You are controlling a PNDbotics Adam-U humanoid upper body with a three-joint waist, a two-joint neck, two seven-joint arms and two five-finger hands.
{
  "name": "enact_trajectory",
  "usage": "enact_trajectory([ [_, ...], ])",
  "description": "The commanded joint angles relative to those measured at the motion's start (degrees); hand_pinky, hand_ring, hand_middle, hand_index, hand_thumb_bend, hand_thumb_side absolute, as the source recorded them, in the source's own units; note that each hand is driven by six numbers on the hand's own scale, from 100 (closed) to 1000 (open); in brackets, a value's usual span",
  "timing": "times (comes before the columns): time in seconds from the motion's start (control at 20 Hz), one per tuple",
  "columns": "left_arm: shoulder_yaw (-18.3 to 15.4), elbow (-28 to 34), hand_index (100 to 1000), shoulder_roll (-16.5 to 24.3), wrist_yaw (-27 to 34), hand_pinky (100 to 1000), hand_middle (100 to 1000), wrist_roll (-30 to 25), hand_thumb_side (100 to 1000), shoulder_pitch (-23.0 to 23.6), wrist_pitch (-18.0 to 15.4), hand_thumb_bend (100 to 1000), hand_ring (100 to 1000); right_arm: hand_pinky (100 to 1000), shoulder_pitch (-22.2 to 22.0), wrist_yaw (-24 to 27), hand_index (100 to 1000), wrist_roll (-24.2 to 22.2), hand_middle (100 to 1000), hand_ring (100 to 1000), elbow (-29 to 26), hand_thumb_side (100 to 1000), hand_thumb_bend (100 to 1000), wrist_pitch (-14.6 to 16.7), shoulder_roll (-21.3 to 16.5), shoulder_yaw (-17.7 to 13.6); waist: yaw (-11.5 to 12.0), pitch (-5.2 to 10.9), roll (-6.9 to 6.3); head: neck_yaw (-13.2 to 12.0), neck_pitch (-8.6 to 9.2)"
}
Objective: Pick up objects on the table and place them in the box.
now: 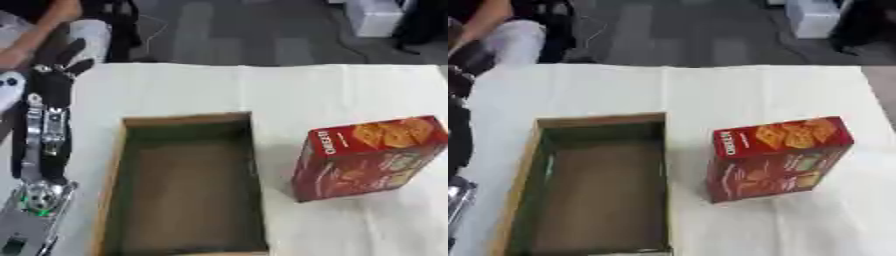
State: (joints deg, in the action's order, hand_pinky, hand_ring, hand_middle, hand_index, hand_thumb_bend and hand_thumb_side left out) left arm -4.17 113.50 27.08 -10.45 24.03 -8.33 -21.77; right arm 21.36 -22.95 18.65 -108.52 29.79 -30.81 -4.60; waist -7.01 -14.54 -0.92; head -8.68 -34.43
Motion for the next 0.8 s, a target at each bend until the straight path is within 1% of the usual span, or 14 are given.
enact_trajectory([
  [0.05,-0.05,1.09,958,0.65,0.01,812,943,0.01,1000,-0.61,0.09,100,918,428,0.58,-0.24,940,0.07,890,832,-0.91,865,100,-0.26,-0.92,-0.26,0.07,0.72,-0.08,-0.66,-0.01],
  [0.35,0.01,1.09,958,0.63,0.12,812,943,-0.1,1000,-0.68,0.12,100,918,424,0.77,-0.33,939,0.07,889,829,-0.86,867,100,-0.41,-0.99,-0.15,0.2,0.63,-0.17,-0.35,0.53],
  [0.5,-0.04,1.09,958,0.7,0.09,812,944,-0.08,1000,-0.73,0.13,100,918,423,0.8,-0.32,939,0.04,888,829,-0.8,870,100,-0.45,-1.24,-0.07,0.24,0.65,-0.25,-0.36,0.4],
  [0.55,-0.04,1.09,958,0.74,0.06,813,944,-0.07,1000,-0.76,0.12,100,918,410,0.91,-0.33,934,-0.17,886,822,-0.65,837,100,-0.45,-1.65,0.08,0.27,0.67,-0.28,-0.37,0.26],
  [0.6,-0.03,1.09,958,0.78,0.04,813,944,-0.08,1000,-0.8,0.13,100,918,412,1.21,-0.35,936,-0.78,888,825,-0.31,843,100,-0.33,-2.45,0.36,0.3,0.7,-0.32,-0.38,0.14],
  [0.65,0.01,1.09,957,0.82,0.03,812,943,-0.12,1000,-0.81,0.16,100,917,351,1.65,-0.35,891,-1.76,837,793,0.19,764,100,-0.05,-3.43,0.71,0.29,0.74,-0.32,-0.34,0.01],
  [0.7,0.08,1.09,957,0.85,0.03,812,943,-0.2,1000,-0.81,0.21,100,917,329,2.46,0.06,886,-3.4,829,787,1.24,724,100,0.46,-4.86,1.2,0.27,0.79,-0.28,-0.2,-0.12],
  [0.75,0.14,1.09,957,0.85,0.05,811,943,-0.28,1000,-0.81,0.25,100,917,307,3.31,1.38,882,-4.91,817,780,2.46,685,184,1.02,-5.9,1.57,0.27,0.82,-0.22,-0.09,-0.2],
  [0.8,0.2,1.09,957,0.79,0.1,811,943,-0.35,1000,-0.79,0.28,100,917,303,4.23,3.73,882,-6.32,816,779,3.73,674,205,1.58,-6.81,1.88,0.29,0.84,-0.16,-0.03,-0.26],
])
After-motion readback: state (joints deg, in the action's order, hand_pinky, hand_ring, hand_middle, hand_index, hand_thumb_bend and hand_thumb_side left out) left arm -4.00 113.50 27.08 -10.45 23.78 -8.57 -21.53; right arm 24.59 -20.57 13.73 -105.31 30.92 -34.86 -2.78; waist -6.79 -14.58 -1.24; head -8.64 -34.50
